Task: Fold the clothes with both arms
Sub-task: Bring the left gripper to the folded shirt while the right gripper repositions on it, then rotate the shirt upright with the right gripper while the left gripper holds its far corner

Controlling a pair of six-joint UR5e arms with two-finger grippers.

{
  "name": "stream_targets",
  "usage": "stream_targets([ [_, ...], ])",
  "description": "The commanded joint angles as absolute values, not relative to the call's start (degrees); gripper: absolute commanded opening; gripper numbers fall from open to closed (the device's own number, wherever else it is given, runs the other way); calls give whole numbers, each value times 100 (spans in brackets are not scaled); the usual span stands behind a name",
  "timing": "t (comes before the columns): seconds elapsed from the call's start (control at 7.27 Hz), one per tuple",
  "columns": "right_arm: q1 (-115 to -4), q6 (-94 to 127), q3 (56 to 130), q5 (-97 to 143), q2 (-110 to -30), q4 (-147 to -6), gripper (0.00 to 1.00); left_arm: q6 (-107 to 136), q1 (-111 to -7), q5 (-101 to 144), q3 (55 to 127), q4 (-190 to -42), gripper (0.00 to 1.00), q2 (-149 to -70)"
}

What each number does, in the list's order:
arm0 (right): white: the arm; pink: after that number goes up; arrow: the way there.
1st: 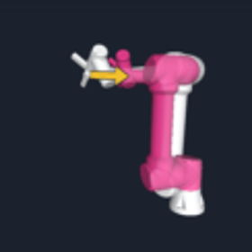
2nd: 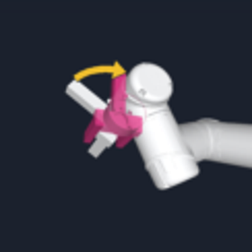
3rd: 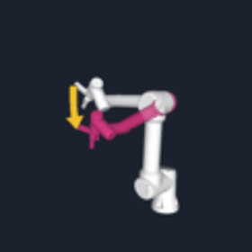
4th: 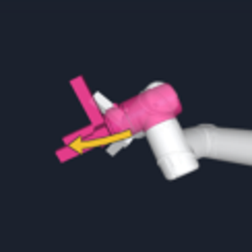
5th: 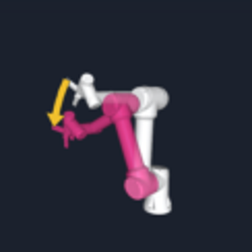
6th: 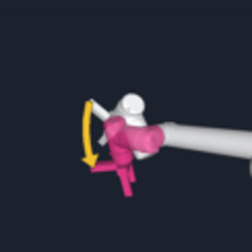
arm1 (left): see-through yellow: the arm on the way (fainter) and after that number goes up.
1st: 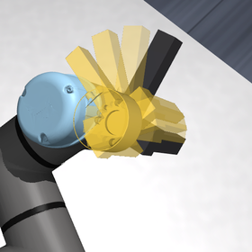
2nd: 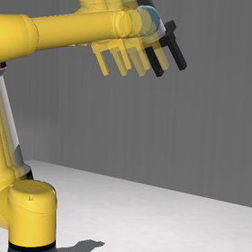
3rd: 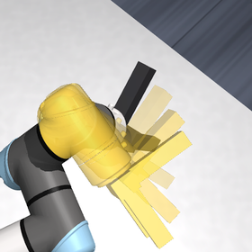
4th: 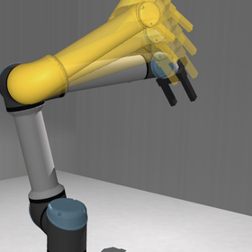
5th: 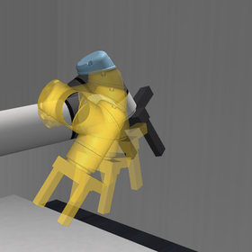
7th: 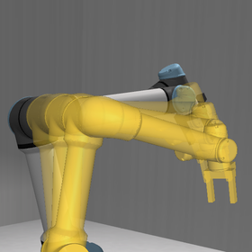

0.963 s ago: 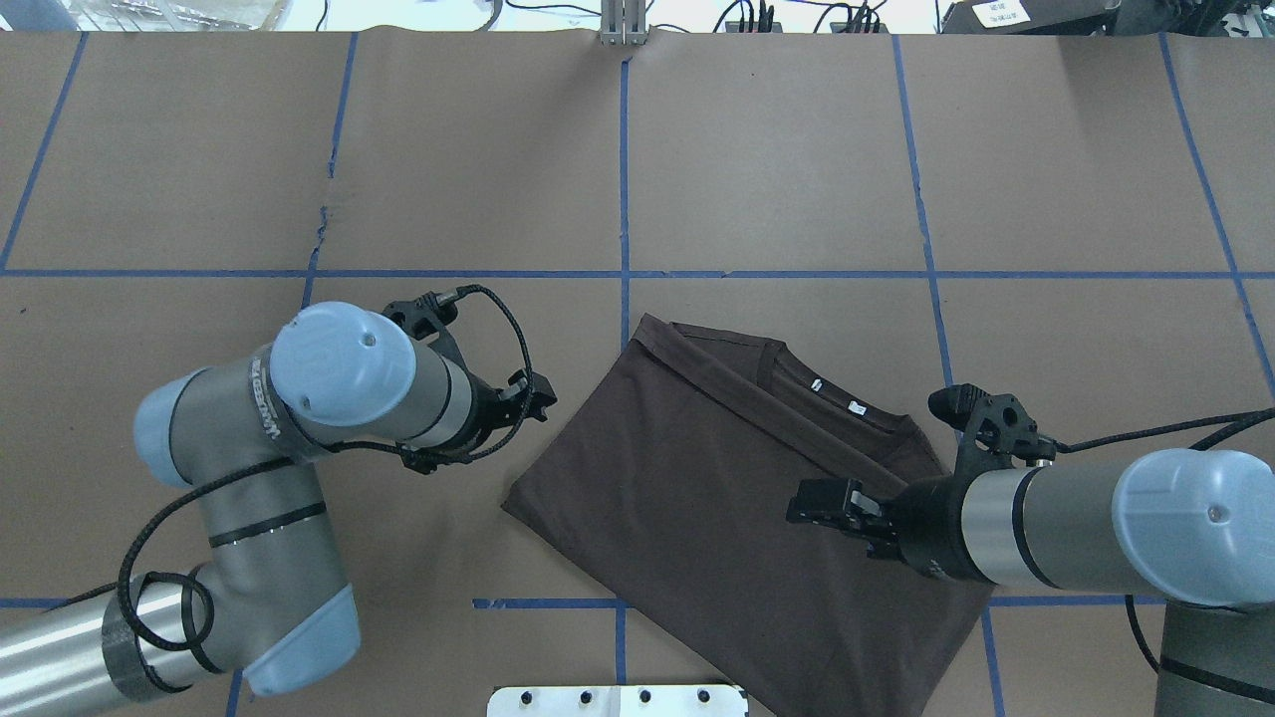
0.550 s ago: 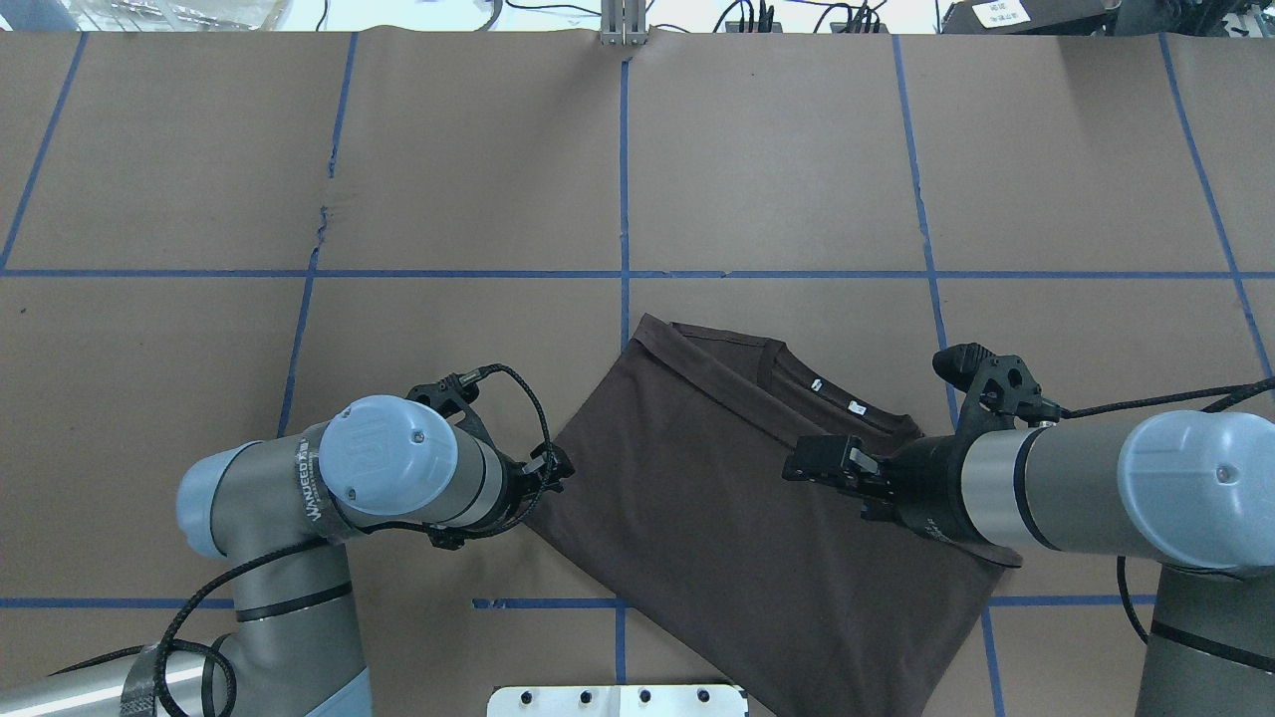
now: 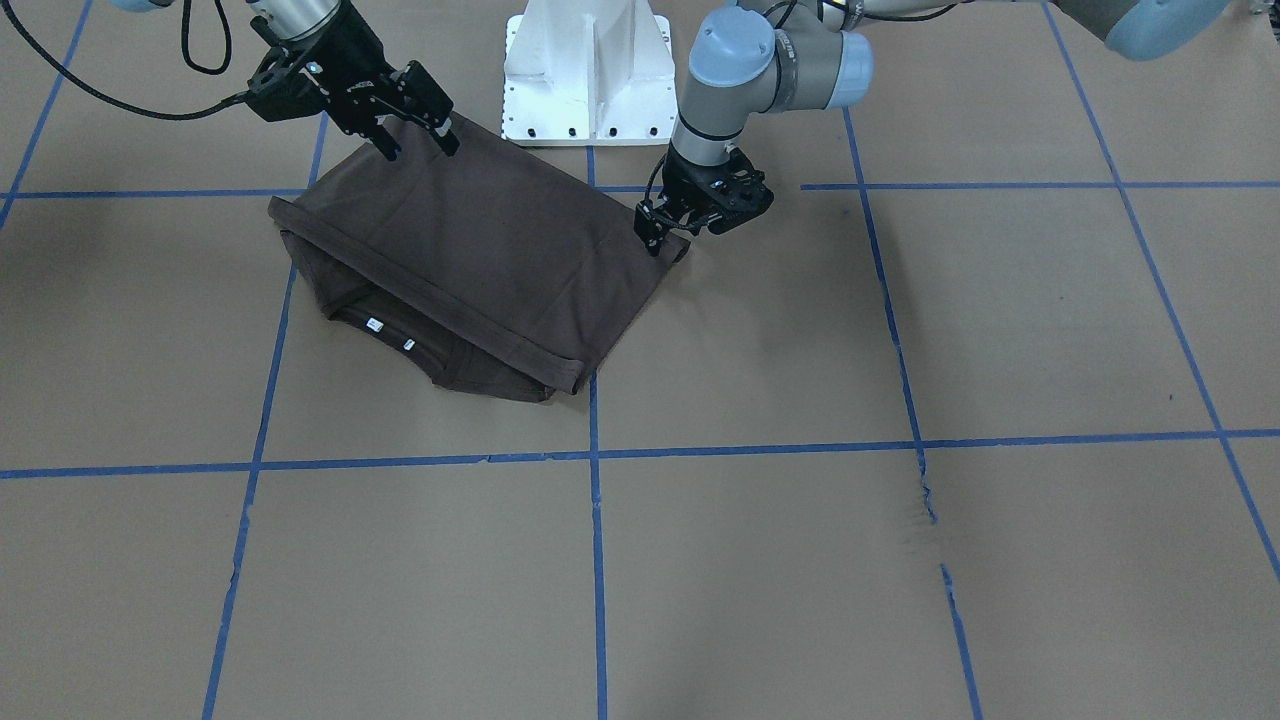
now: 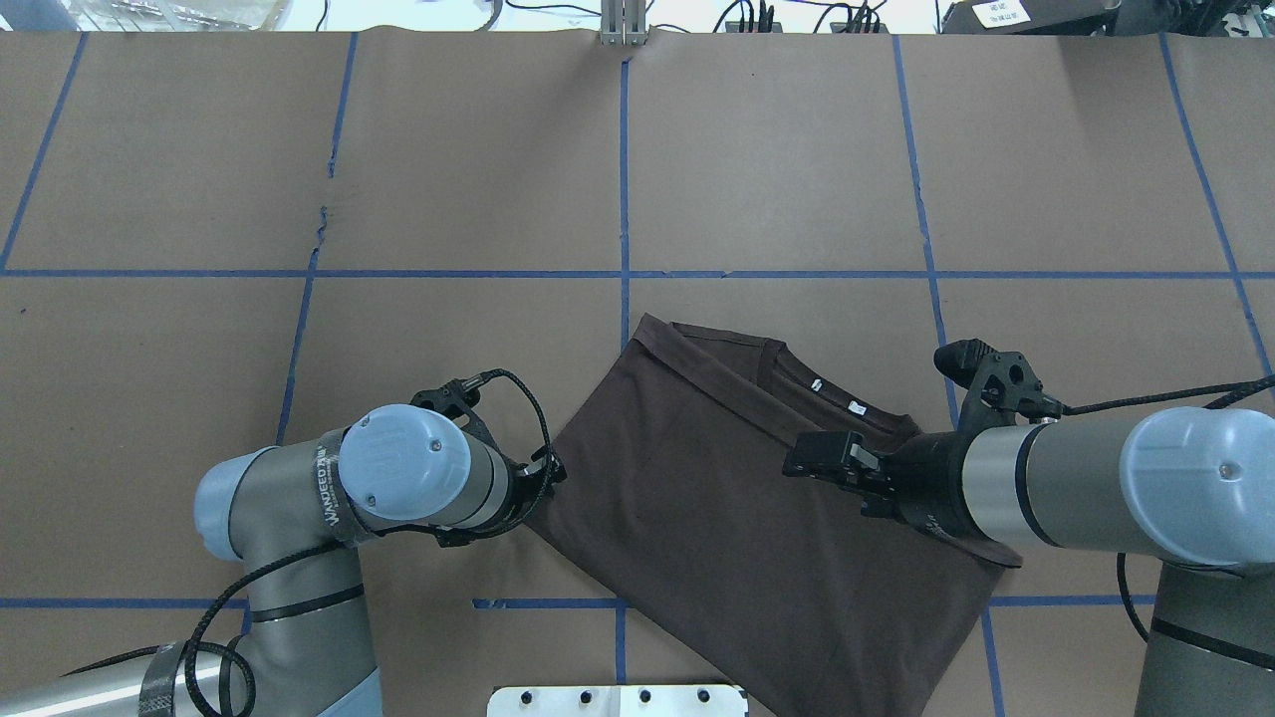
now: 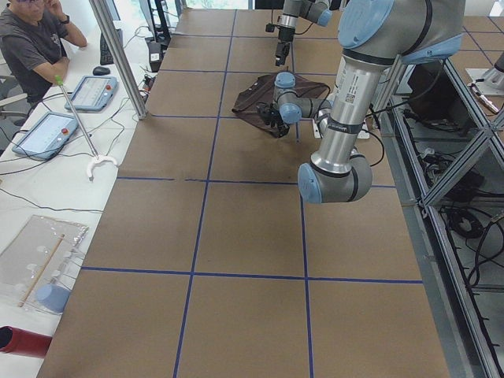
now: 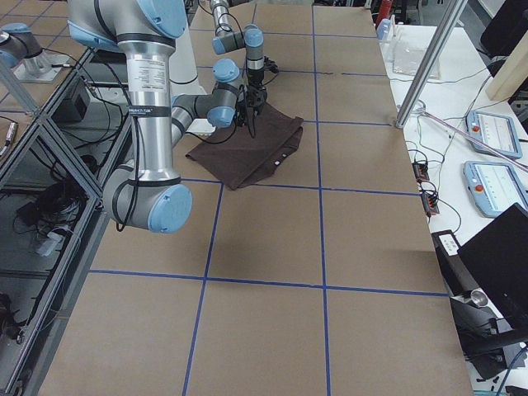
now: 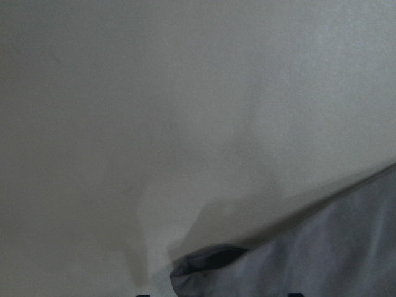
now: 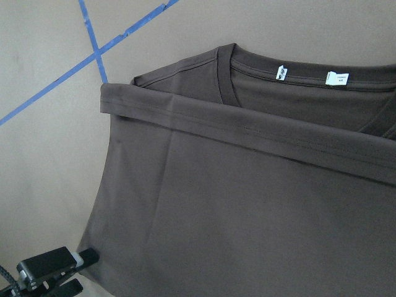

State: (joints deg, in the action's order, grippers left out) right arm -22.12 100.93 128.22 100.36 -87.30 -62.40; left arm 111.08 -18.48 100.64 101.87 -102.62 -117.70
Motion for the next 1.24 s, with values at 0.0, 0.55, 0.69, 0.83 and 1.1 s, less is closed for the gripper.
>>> stream_targets([
  [0.0, -2224, 10090, 12823, 10037, -8728, -6240, 100, 11145, -1854, 10072, 10177, -10257, 3, -11777],
  [0.55, -2241, 10099, 12823, 10037, -8736, -6240, 100, 11066, -2117, 10116, 10257, -10239, 0, -11777],
  [0.69, -2241, 10099, 12823, 10037, -8736, -6240, 100, 10978, -2327, 10125, 10239, -10161, 0, -11777],
  [0.83, -2241, 10099, 12815, 10037, -8728, -6240, 100, 10734, -2599, 10125, 10187, -10151, 0, -11786],
  [1.1, -2241, 10099, 12814, 10037, -8736, -6232, 100, 10347, -3275, 10125, 9603, -10186, 0, -12196],
])
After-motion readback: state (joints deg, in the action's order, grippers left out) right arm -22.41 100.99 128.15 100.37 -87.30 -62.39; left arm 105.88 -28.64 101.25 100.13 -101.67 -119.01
